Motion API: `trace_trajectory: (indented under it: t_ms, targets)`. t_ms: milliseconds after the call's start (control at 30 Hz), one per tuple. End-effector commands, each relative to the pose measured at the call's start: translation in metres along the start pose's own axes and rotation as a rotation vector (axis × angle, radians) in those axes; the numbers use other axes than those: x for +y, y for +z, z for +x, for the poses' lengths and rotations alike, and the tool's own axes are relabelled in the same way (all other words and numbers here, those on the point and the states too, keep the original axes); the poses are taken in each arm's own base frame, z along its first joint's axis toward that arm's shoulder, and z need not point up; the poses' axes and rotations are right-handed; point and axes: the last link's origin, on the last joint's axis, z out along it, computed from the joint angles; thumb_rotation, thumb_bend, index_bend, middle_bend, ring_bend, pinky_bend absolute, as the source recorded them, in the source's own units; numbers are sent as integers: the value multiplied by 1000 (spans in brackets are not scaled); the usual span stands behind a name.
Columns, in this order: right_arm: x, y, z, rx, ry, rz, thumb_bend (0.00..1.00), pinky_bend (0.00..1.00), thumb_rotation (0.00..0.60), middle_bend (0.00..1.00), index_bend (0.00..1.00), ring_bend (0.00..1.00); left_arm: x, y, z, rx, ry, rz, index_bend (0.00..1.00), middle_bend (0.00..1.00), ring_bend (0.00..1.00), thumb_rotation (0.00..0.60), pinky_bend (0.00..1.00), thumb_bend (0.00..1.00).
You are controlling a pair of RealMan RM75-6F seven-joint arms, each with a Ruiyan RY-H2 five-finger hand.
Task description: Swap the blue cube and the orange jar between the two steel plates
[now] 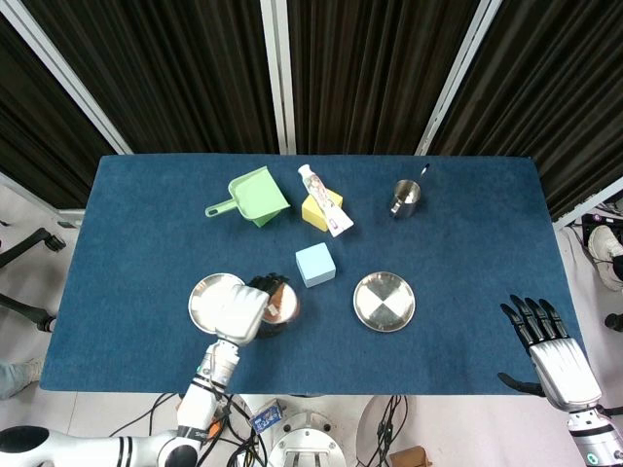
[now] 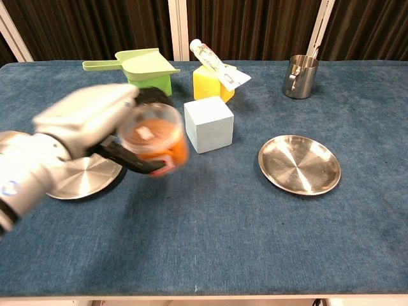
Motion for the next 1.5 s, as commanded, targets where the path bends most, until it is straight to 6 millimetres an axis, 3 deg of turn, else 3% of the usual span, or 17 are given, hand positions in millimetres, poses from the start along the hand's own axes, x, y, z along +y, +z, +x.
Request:
trace_trajectory:
  t_ms: [33,133,233,300,467,667,833,1133,1367,1500]
  targets:
    - [3,1,1,-1,6,-8,177,0,523,0,0,0,35,10,-24,-49,55,-68,519,574,558,600,721,405]
    - [6,2,3,-2,14,-12,177,0,524,0,0,0,46,13,-39,-87,78,-84,473,528,532,600,657,317]
    - [7,2,4,-5,18,-11,177,0,523,0,0,0,47,14,-45,-102,136,-102,303,341,355,600,530,171]
    - [7,1,4,-9,19,-8,177,0,524,0,0,0,48,13,-42,-93,151,-114,159,180,178,600,415,82]
    - [6,1,3,-13,19,-4,177,0,523,0,0,0,56,6,-25,-95,31,-168,60,58,41,600,286,0]
    - [6,-1,4,-13,22,-3,177,0,524,0,0,0,67,16,12,-52,-153,-210,59,54,27,600,194,0]
    - [7,-1,4,-13,29,1,177,0,525,0,0,0,55,57,34,45,-182,-119,60,55,41,600,182,5]
    - [8,1,6,-29,42,6,178,0,524,0,0,0,36,106,5,-8,-157,37,59,89,76,568,129,44]
    - [11,-1,10,-25,58,18,177,0,524,0,0,0,26,116,-17,-63,-78,91,71,96,79,541,100,31]
    - [11,-2,11,-24,61,22,177,0,524,0,0,0,19,117,-22,-79,-38,138,171,164,149,559,185,42]
